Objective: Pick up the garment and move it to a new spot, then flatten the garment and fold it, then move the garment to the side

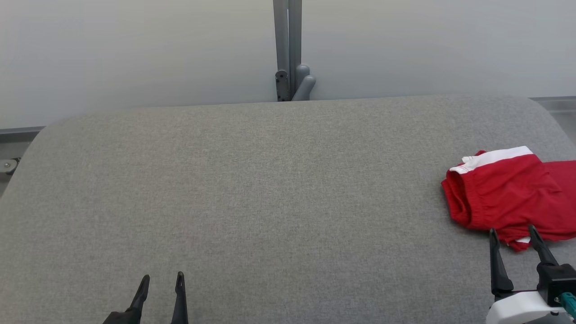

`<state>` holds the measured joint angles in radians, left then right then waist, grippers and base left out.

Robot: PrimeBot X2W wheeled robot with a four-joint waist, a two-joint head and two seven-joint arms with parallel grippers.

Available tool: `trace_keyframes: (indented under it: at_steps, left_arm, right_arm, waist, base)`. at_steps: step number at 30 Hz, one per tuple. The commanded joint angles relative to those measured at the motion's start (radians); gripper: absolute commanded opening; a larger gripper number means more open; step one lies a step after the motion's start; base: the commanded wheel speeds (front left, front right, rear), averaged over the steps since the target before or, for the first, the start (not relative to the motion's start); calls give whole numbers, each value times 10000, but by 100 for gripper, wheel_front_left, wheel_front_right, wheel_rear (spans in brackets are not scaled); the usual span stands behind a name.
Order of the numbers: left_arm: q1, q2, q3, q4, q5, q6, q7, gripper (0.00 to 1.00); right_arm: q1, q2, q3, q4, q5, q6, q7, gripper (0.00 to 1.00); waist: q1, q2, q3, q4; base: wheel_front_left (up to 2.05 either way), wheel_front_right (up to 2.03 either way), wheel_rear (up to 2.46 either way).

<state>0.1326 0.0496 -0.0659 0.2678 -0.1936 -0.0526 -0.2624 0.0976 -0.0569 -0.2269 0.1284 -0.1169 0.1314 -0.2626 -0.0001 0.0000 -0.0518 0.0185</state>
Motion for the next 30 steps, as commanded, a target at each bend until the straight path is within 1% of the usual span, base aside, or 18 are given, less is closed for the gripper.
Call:
trace_keyframes:
  at_steps: [1, 6, 7, 16, 22, 23, 27, 30]
  left_arm:
    - [-63, 24, 22, -1, -34, -10, -25, 100]
    - [22, 24, -3, -72, 39, 14, -25, 100]
    - [64, 24, 65, -99, 13, 46, -25, 100]
    - [-18, 24, -44, -78, 47, 72, -25, 100]
    - [-7, 24, -75, -208, 84, 115, -25, 100]
    - [-4, 24, -98, -283, 194, 71, -25, 0]
    - [127, -21, -104, 73, 96, 84, 59, 0]
    - [26, -22, -53, 106, -458, 51, 195, 0]
  right_arm:
    - [116, 5, -2, -7, -36, -16, -26, 100]
    - [197, 12, 30, -7, -98, -16, -27, 100]
    - [166, 13, 114, 15, -128, -18, -27, 100]
    - [181, 27, 15, 26, -91, -16, -27, 100]
    - [317, -130, 572, -176, -138, -16, -27, 100]
    - [373, -122, 564, -194, -127, -18, -27, 0]
    - [314, 38, 591, 203, -104, 4, 17, 0]
    - [98, 51, 433, 395, 480, 3, 288, 0]
  waist:
    - [1, 0, -12, 28]
    - [1, 0, -34, 109]
    - [1, 0, -30, -86]
    - [1, 0, -75, -4]
    - [1, 0, -58, 149]
    - [1, 0, -54, 197]
    - [1, 0, -63, 157]
    - [1, 0, -50, 149]
  base:
    - [0, 0, 0]
    - [0, 0, 0]
    - [0, 0, 0]
    - [0, 0, 0]
    - [0, 0, 0]
    - [0, 0, 0]
    - [0, 0, 0]
    - [0, 0, 0]
